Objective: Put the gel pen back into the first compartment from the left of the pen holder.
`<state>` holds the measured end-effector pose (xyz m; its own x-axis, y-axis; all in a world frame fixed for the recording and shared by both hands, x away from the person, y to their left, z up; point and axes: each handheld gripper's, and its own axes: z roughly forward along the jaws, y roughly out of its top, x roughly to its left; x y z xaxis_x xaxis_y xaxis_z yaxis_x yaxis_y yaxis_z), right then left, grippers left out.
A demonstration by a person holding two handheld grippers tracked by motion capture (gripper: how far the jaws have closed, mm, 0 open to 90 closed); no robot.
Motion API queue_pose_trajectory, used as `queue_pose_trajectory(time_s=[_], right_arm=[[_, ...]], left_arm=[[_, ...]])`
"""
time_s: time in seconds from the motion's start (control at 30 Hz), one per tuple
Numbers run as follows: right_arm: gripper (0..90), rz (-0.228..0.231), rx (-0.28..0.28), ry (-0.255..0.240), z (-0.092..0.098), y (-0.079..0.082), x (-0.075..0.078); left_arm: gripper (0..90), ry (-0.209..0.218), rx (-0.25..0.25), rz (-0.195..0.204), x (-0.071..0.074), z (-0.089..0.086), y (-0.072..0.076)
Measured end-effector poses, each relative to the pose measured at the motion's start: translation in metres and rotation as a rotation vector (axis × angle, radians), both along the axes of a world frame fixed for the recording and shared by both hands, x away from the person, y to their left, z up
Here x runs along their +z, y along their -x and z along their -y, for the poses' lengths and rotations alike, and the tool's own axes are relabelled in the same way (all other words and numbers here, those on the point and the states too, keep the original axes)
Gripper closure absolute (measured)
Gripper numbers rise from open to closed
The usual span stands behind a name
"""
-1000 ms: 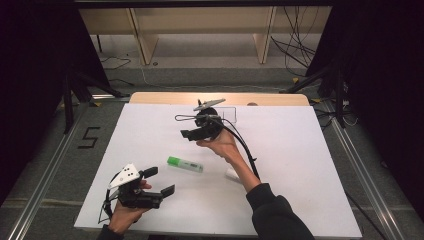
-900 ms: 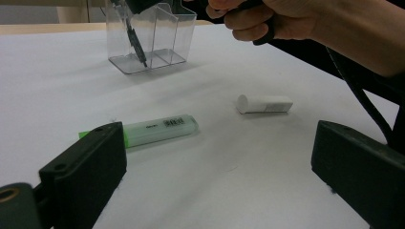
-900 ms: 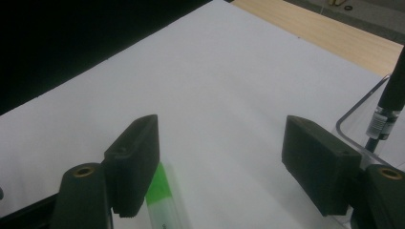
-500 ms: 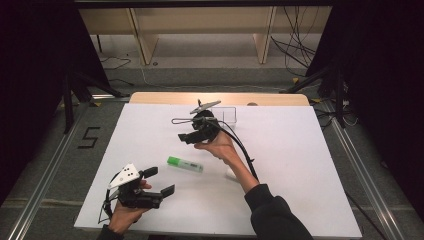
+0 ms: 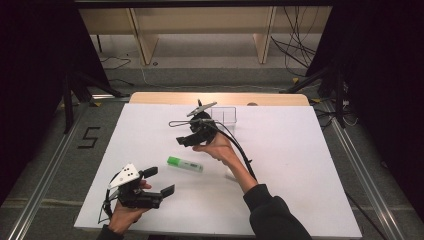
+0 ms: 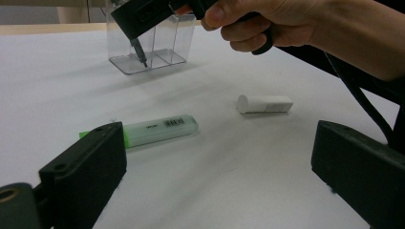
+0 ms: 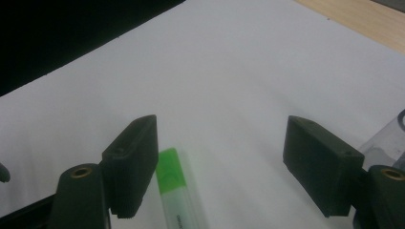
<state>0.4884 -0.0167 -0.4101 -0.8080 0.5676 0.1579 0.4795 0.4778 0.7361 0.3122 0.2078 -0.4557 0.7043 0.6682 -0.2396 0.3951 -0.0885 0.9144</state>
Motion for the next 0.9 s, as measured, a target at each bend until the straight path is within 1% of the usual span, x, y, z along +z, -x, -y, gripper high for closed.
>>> queue_pose_trajectory(time_s=[0.13,0.2,0.23,0.33,0.37,0.43,0.47,0.5,0.57,0.8,0.9], right_arm=[[28.5,-0.006,0.014,0.006,-0.002,0.000,-0.002],[28.3,-0.008,0.012,0.009,-0.003,0.001,-0.002],[28.4,-0.009,0.022,0.022,-0.004,0.001,-0.003],[28.3,-0.004,0.040,0.035,-0.006,0.001,-0.005],[28.3,-0.012,0.041,0.042,-0.007,0.001,-0.006],[28.2,-0.010,0.057,0.058,-0.009,0.001,-0.007],[28.2,-0.010,0.057,0.058,-0.009,0.001,-0.007],[27.9,-0.020,0.063,0.075,-0.012,0.003,-0.009],[27.5,-0.032,0.066,0.081,-0.015,0.004,-0.010],[26.8,-0.044,0.091,0.112,-0.022,0.005,-0.015],[26.4,-0.062,0.100,0.126,-0.026,0.006,-0.018]], left_arm=[[4.2,-0.001,-0.001,0.002,0.000,0.000,0.000],[4.2,0.000,-0.001,0.000,0.000,0.000,0.000],[4.2,0.000,-0.001,0.001,0.000,0.000,0.000],[4.2,0.003,0.001,0.000,0.000,0.000,0.000],[4.2,0.003,0.001,0.000,0.000,0.000,0.000],[4.2,0.003,0.002,0.001,0.000,0.000,0.000],[4.2,0.003,0.003,0.001,0.000,0.000,0.000],[4.2,0.001,0.001,0.001,0.000,0.000,0.000],[4.2,0.004,0.002,0.000,0.000,0.000,0.000],[4.2,0.005,0.004,0.000,0.000,0.000,0.000],[4.2,0.002,0.005,0.000,0.000,0.000,0.000]])
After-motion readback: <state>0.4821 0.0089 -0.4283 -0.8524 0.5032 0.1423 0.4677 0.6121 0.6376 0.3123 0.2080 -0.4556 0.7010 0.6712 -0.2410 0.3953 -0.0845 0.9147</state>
